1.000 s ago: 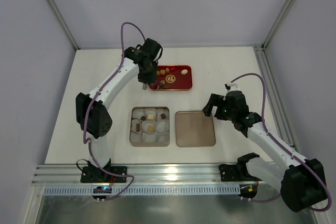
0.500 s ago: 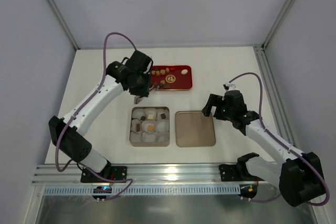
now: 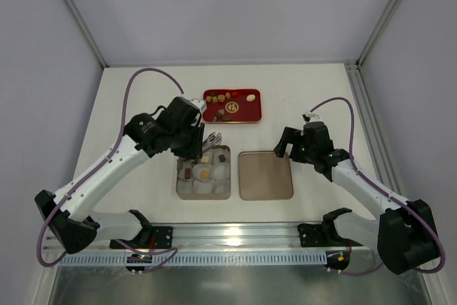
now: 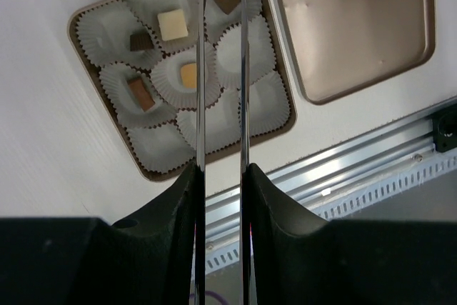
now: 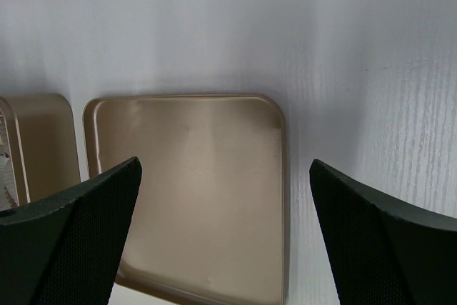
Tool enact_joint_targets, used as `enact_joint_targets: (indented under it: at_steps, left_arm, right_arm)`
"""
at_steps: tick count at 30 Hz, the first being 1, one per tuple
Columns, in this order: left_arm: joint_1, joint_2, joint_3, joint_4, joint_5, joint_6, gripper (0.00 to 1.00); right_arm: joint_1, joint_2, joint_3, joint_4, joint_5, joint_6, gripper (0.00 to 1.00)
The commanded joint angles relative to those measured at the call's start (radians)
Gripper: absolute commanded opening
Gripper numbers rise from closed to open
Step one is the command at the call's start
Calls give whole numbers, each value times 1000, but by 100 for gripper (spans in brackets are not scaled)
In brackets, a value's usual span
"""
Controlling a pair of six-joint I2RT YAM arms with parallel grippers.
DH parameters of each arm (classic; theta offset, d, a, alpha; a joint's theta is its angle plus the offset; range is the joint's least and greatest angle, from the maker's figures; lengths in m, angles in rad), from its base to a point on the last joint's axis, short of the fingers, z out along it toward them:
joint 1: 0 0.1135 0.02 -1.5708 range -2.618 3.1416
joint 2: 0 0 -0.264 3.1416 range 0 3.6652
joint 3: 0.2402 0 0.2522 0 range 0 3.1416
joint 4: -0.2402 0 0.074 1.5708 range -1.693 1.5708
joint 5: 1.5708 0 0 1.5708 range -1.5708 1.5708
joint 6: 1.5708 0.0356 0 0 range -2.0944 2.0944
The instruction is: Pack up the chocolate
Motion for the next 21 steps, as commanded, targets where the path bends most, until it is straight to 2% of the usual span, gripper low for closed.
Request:
enact_joint_targets:
  at_steps: [1,14,21]
  left_arm:
    - [-40,-59,-31,0,23,-37,30]
    - [-185,-165,-200,11,23,-131,30]
    - [-202,-165,-245,42,31,-145,30]
  right_arm:
    - [3,7,40,53,20,10,100]
    - [1,27,42,52,31,10,100]
    - [3,37,42,61,31,15,100]
